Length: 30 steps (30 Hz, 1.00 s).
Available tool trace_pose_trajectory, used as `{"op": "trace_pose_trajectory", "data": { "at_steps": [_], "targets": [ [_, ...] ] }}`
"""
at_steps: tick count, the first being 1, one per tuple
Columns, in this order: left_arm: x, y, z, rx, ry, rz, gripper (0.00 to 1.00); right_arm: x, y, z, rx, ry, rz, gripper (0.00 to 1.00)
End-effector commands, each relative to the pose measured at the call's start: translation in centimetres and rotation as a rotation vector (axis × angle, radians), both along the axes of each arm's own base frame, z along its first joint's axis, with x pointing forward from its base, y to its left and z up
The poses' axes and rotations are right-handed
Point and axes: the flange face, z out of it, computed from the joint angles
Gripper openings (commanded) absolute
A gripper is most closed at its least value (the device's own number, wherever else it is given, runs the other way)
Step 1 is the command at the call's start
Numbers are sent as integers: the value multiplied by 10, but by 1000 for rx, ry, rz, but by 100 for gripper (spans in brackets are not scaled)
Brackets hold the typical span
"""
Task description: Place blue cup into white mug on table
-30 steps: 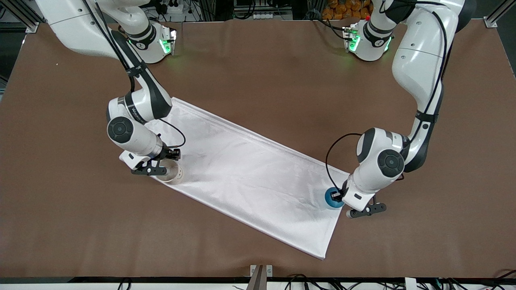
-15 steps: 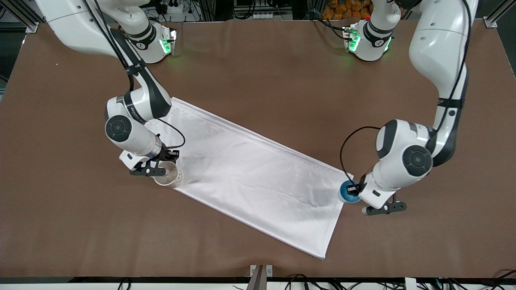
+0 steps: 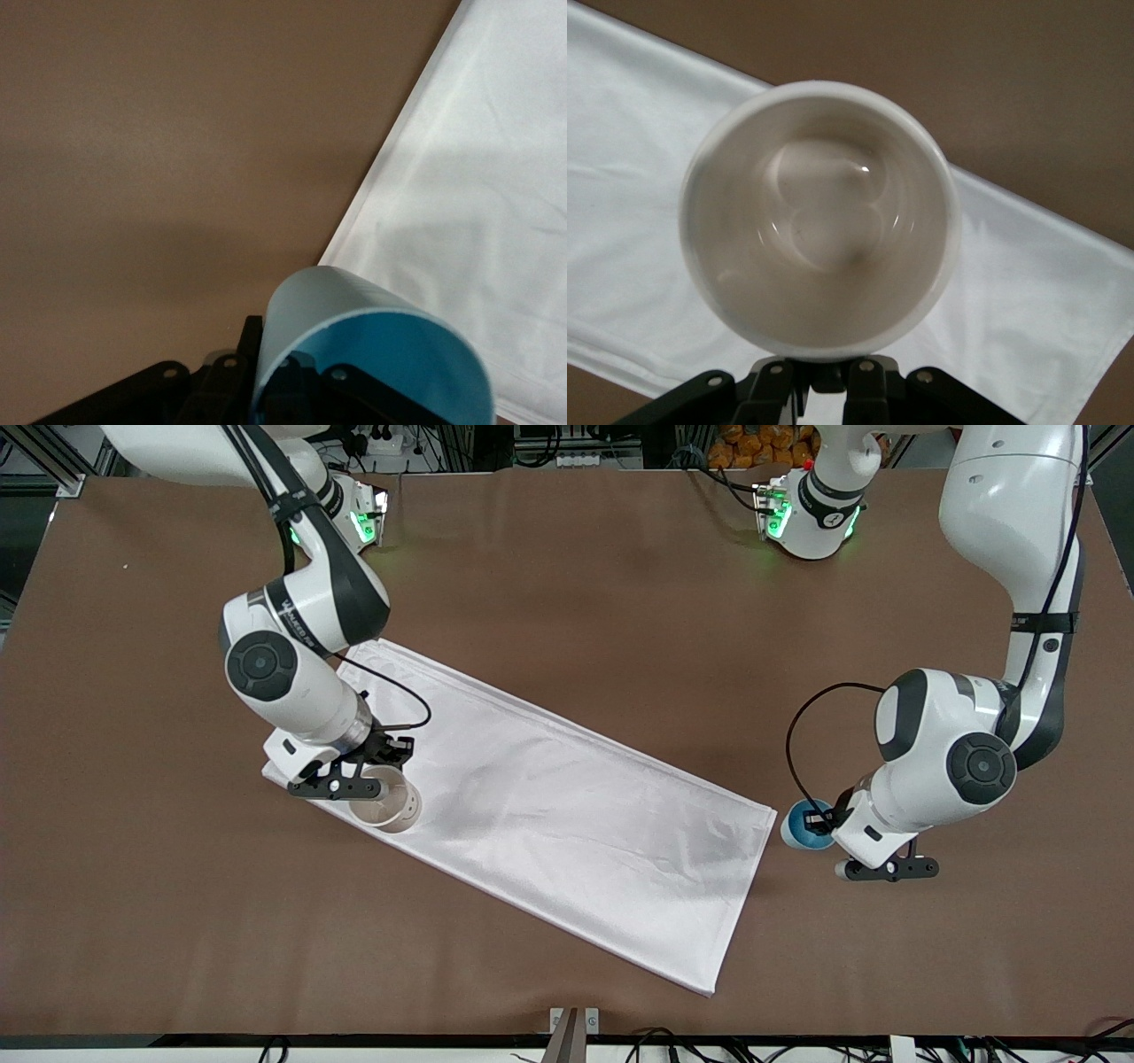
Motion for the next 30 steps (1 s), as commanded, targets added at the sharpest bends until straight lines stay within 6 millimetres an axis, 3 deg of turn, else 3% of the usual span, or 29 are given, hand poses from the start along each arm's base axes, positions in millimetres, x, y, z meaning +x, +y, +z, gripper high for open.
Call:
{"op": "trace_pose_trajectory", "data": {
  "at_steps": [1,7,12,20,30],
  "targets": [
    [-18,4,13,25,3,-30,0,-7,40,29,24,-37,-6,0],
    [-21,4,17,27,2,-30,0,-36,115,53,53,-71,61,0],
    [-25,4,24,26,-3,-27,0,-69,181,49,73,-70,110,0],
    [-30,3,28,28,-4,-22,0,-136,274,15,53,-52,274,0],
    [-30,2,28,28,-4,-20,0,-207,359,-47,32,-62,317,0]
  ]
}}
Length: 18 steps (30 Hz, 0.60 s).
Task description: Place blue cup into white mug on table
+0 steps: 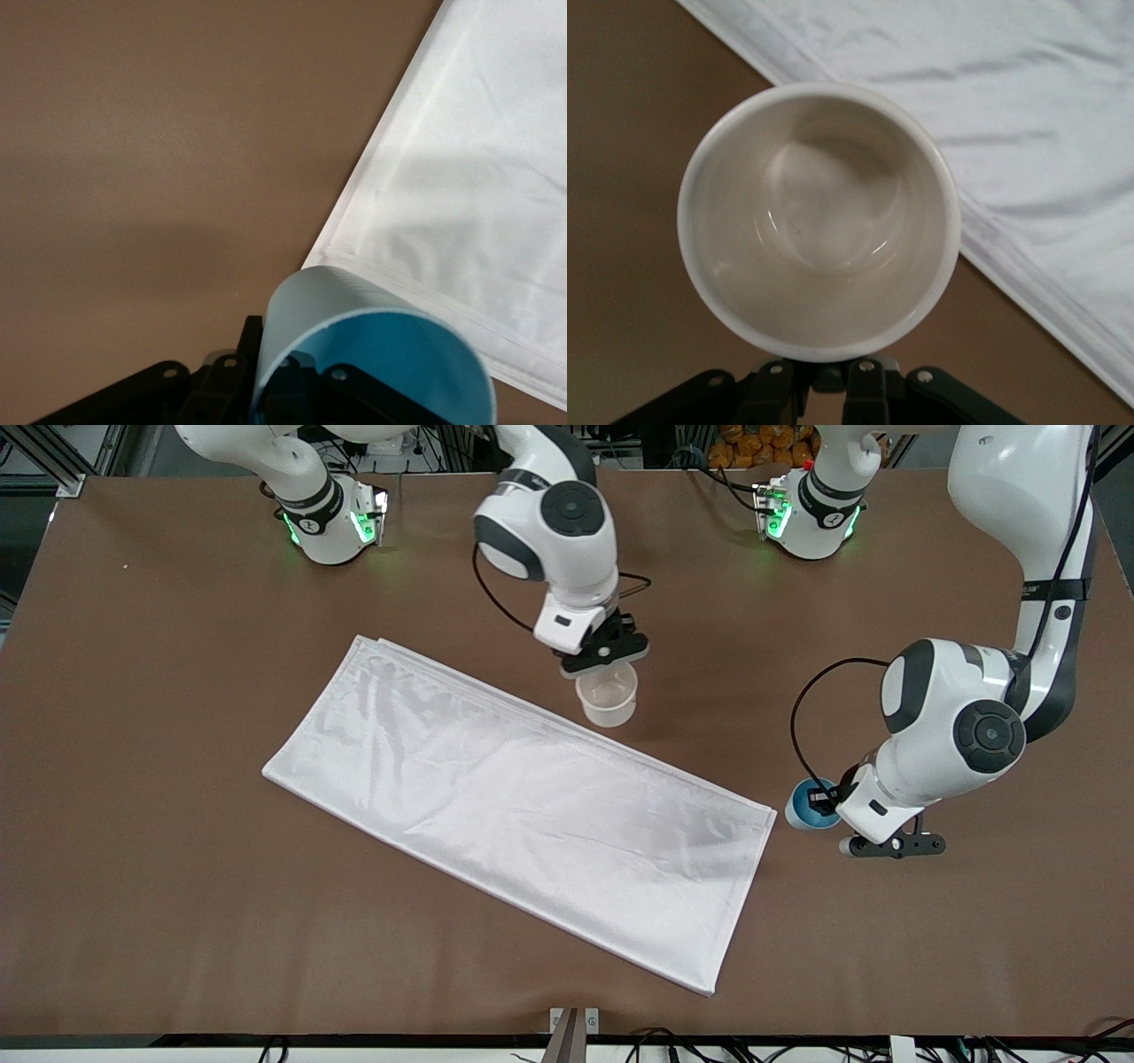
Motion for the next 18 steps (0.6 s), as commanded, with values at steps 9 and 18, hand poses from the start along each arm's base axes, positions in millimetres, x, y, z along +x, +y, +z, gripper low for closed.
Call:
{"op": "trace_pose_trajectory", "data": {
  "at_steps": [9,18],
  "targets": [
    [-10,1,8,20,0,-12,0,-47,67,-67,-23,-57,65,0],
    [-21,-5,13,21,3,-4,0,-45,72,-109,-15,-113,113,0]
  ]
}}
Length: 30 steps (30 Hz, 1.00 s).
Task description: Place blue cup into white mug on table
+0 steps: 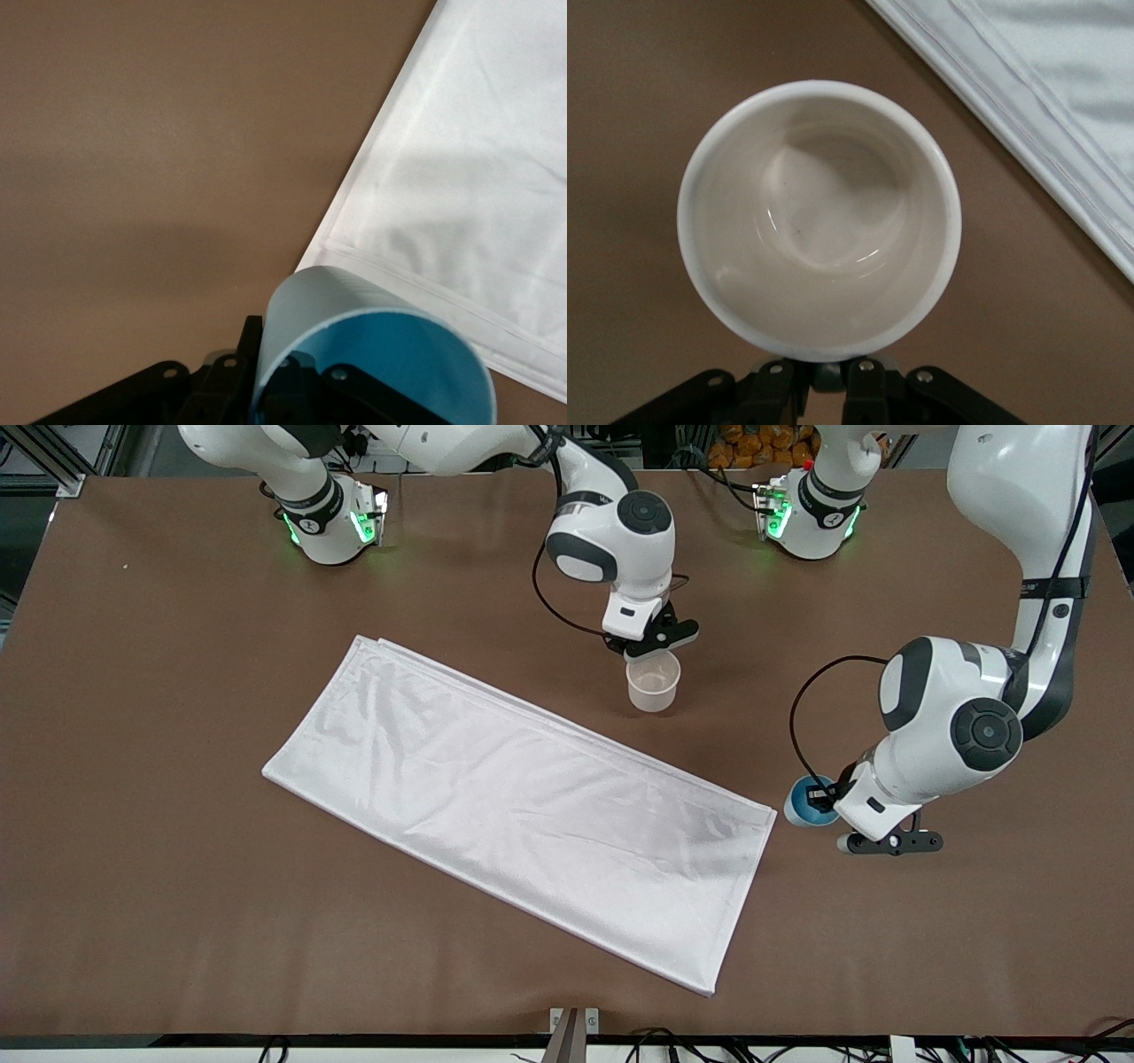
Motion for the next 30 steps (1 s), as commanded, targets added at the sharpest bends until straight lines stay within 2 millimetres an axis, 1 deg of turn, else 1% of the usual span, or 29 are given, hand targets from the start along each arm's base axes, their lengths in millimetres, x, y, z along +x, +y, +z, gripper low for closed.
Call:
{"op": "trace_pose_trajectory", "data": {
  "at_steps": [1,4,6,7,8,9,10,11,14,16,18,21,23,26,28,30],
  "targets": [
    [-15,-5,13,20,-2,7,0,7,6,-16,-7,-41,22,0],
    [-18,-14,14,18,-2,26,0,11,3,-27,-19,-35,19,0],
    [-21,-26,15,14,-1,31,0,15,0,-28,-23,-41,12,2],
    [-22,-28,16,12,-2,39,0,17,0,-29,-24,-41,4,12],
    [-23,-29,18,11,-5,50,0,17,-1,-29,-23,-37,-8,25],
    [-24,-31,19,11,-4,56,0,17,-1,-29,-23,-36,-9,41],
    [-25,-33,20,13,2,57,0,18,-2,-28,-22,-34,-12,82],
    [-27,-36,19,17,12,57,0,18,-2,-26,-20,-33,-15,100],
    [-32,-48,19,21,22,57,0,19,-1,-18,-14,-30,-31,100],
    [-35,-59,21,22,23,72,0,22,-1,-5,1,-34,-40,100],
    [-40,-73,19,25,31,81,0,22,0,2,6,-30,-45,100],
    [-49,-93,13,34,52,88,0,24,-5,28,2,-21,-64,100],
    [-55,-102,11,46,73,81,0,29,-9,48,8,-14,-83,100],
    [-64,-109,12,65,109,66,0,35,-17,90,40,2,-119,100],
    [-68,-110,13,73,125,62,0,40,-27,116,43,14,-141,100],
    [-72,-113,17,78,136,56,0,46,-38,138,33,22,-158,100]
  ]
}}
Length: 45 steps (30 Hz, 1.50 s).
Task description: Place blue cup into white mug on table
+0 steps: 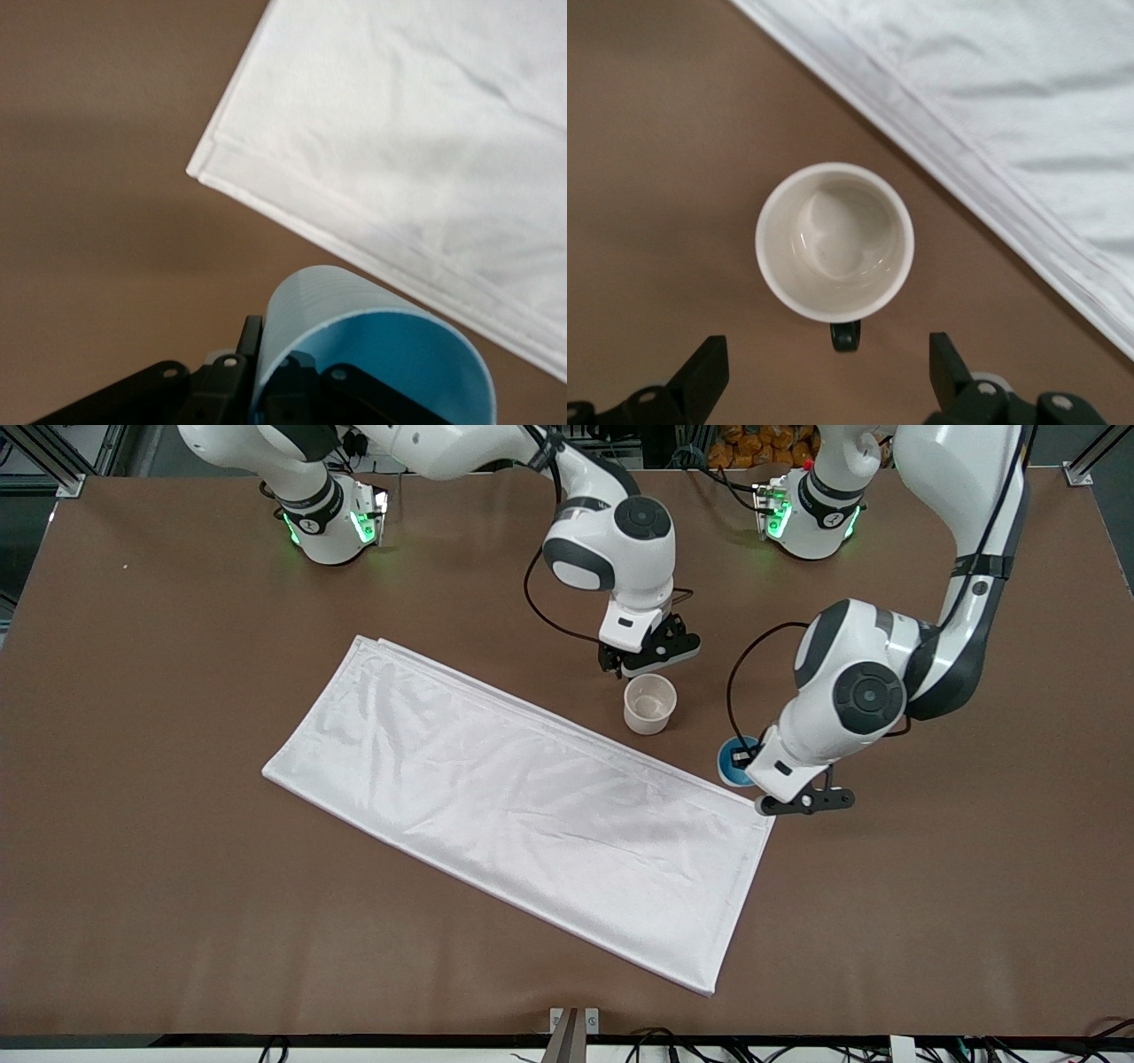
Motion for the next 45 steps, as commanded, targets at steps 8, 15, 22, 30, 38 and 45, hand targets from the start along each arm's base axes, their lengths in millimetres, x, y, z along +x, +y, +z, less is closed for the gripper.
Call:
{"op": "trace_pose_trajectory", "data": {
  "at_steps": [8,15,22,30,38,45],
  "targets": [
    [-33,-4,21,48,43,-14,0,40,-91,148,-12,58,-82,100],
    [-67,-18,22,54,52,-15,0,62,-135,185,-46,39,-125,100],
    [-103,-54,13,46,17,56,0,83,-186,211,-113,52,-39,100],
    [-131,-81,1,53,29,56,0,115,-272,256,-123,58,-35,100],
    [-142,-95,-27,65,65,51,0,128,-329,291,-139,0,-114,100],
    [-143,-105,-43,54,59,60,0,137,-371,312,-154,-39,-82,100]
  ]
}}
